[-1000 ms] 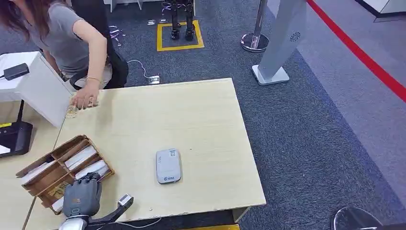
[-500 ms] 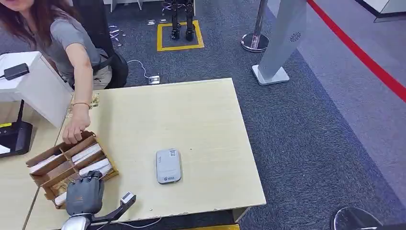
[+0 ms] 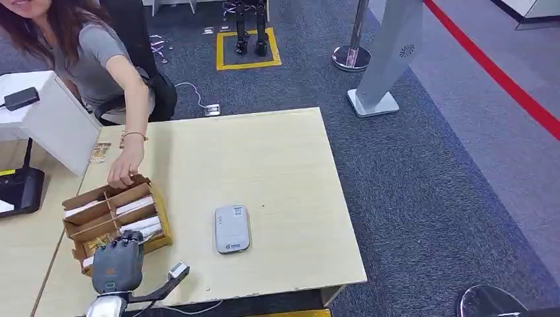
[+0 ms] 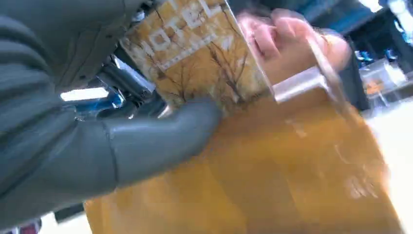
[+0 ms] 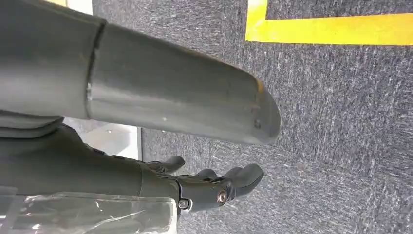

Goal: Pass the card to the sensor for recognition and then transmit it.

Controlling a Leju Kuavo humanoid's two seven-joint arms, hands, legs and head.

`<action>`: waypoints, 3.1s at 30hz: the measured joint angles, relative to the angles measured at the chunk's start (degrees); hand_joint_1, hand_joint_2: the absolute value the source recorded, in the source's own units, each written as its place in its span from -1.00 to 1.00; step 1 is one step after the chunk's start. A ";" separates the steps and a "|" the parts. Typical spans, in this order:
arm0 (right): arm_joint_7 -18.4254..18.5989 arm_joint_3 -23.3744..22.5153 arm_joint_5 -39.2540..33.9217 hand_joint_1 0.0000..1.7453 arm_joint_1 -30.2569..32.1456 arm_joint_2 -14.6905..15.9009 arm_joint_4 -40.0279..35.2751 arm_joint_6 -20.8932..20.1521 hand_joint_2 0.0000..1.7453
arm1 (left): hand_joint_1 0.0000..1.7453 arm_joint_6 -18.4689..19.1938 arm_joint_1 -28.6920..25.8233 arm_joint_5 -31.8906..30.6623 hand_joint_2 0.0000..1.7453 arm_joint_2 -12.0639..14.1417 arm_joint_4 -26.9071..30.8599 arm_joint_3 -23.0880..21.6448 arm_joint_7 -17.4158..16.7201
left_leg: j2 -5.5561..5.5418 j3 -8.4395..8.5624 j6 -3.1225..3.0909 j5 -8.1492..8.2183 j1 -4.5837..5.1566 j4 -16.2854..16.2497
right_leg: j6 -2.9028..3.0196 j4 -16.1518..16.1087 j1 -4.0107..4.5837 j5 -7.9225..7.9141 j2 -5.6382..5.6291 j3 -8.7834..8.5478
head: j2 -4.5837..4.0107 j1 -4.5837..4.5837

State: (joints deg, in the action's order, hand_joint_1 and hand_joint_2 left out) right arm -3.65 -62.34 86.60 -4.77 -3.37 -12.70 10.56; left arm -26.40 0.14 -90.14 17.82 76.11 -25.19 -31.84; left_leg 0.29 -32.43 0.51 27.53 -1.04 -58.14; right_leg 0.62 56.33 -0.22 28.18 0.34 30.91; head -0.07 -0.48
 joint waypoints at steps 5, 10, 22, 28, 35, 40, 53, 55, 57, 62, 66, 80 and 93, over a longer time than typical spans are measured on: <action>0.00 0.13 0.24 -1.00 0.04 -0.02 0.02 -0.26 -1.00 | 1.00 0.68 4.23 0.00 1.00 8.59 5.79 -9.33 -7.62 | 0.02 -0.01 0.03 -0.02 -0.03 0.01 | 0.01 0.02 0.02 -0.01 -0.01 0.01 | 0.00 0.02; 0.13 0.50 0.66 -1.00 0.09 -0.11 0.09 -0.87 -1.00 | 1.00 1.97 9.29 0.00 1.00 15.80 11.69 -13.70 -7.90 | 0.00 -0.03 0.04 -0.06 -0.05 0.00 | 0.02 0.04 0.04 -0.02 -0.01 0.03 | 0.00 0.04; 0.07 1.51 1.09 -1.00 -0.34 -0.96 0.11 -0.96 -1.00 | 1.00 2.14 18.78 0.02 1.00 27.01 22.38 -15.36 -8.05 | 0.02 -0.03 0.05 -0.06 -0.04 0.00 | 0.03 0.06 0.03 -0.02 -0.04 0.03 | 0.00 0.02; 0.46 1.83 1.20 -1.00 -0.79 -1.51 0.35 -1.03 -1.00 | 1.00 0.36 17.82 0.09 1.00 27.84 22.32 -14.39 -6.60 | 0.03 -0.02 0.05 -0.06 -0.02 0.01 | 0.03 0.06 0.02 -0.02 -0.05 0.03 | 0.00 0.02; 0.72 2.78 1.44 -1.00 -1.00 -1.70 0.50 -1.71 -1.00 | 1.00 -2.23 13.97 0.17 1.00 25.19 16.69 -6.28 2.40 | 0.03 -0.03 0.05 -0.06 -0.03 0.01 | 0.03 0.06 0.02 -0.02 -0.07 0.04 | 0.00 0.02; 1.14 3.32 1.68 -1.00 -1.30 -1.84 0.55 -1.97 -1.00 | 1.00 -3.76 13.90 0.22 1.00 22.62 10.45 1.53 11.57 | 0.06 -0.02 0.05 -0.07 -0.03 0.00 | 0.03 0.06 0.02 -0.03 -0.11 0.05 | 0.00 0.02; 1.33 4.28 1.55 -1.00 -1.64 -2.25 0.57 -2.14 -1.00 | 1.00 -4.87 15.11 0.24 1.00 17.79 2.53 9.87 15.42 | 0.05 -0.03 0.05 -0.07 -0.03 0.00 | 0.03 0.06 0.02 -0.03 -0.11 0.05 | 0.00 0.02; 1.38 4.28 1.55 -1.00 -1.62 -2.30 0.57 -2.14 -1.00 | 1.00 -4.90 15.13 0.24 1.00 17.43 2.25 10.09 15.42 | 0.05 -0.03 0.05 -0.07 -0.03 0.00 | 0.03 0.06 0.02 -0.03 -0.11 0.05 | 0.00 0.00; 1.38 4.28 1.53 -1.00 -1.62 -2.32 0.57 -2.16 -1.00 | 1.00 -4.92 15.12 0.24 1.00 17.09 1.96 10.35 15.42 | 0.05 -0.03 0.05 -0.07 -0.03 0.00 | 0.03 0.06 0.02 -0.03 -0.11 0.05 | 0.00 0.02; 1.40 4.28 1.55 -1.00 -1.61 -2.36 0.57 -2.27 -1.00 | 1.00 -4.92 15.24 0.24 1.00 16.52 1.44 10.70 15.42 | 0.05 -0.03 0.05 -0.07 -0.03 0.00 | 0.03 0.06 0.02 -0.03 -0.11 0.05 | 0.00 0.00; 1.40 4.28 1.46 -1.00 -1.60 -2.36 0.57 -2.21 -1.00 | 1.00 -5.07 15.27 0.24 1.00 16.06 1.07 11.07 15.97 | 0.05 -0.03 0.05 -0.07 -0.03 0.00 | 0.03 0.06 0.02 -0.03 -0.11 0.05 | 0.00 0.02; 1.38 4.28 0.85 -1.00 -1.58 -2.36 0.57 -1.97 -1.00 | -1.00 -9.05 13.03 0.24 1.00 14.31 2.32 15.79 18.37 | 0.04 -0.03 0.05 -0.07 -0.03 0.00 | 0.03 0.06 0.02 -0.02 -0.11 0.04 | 0.00 0.00; 1.11 4.28 -0.39 -1.00 -1.35 -2.36 0.57 -1.51 -1.00 | -1.00 -9.97 4.77 0.50 1.00 9.57 16.57 25.92 24.88 | 0.05 -0.04 0.05 -0.06 -0.02 0.00 | 0.03 0.05 0.02 -0.02 -0.12 0.04 | 0.00 0.00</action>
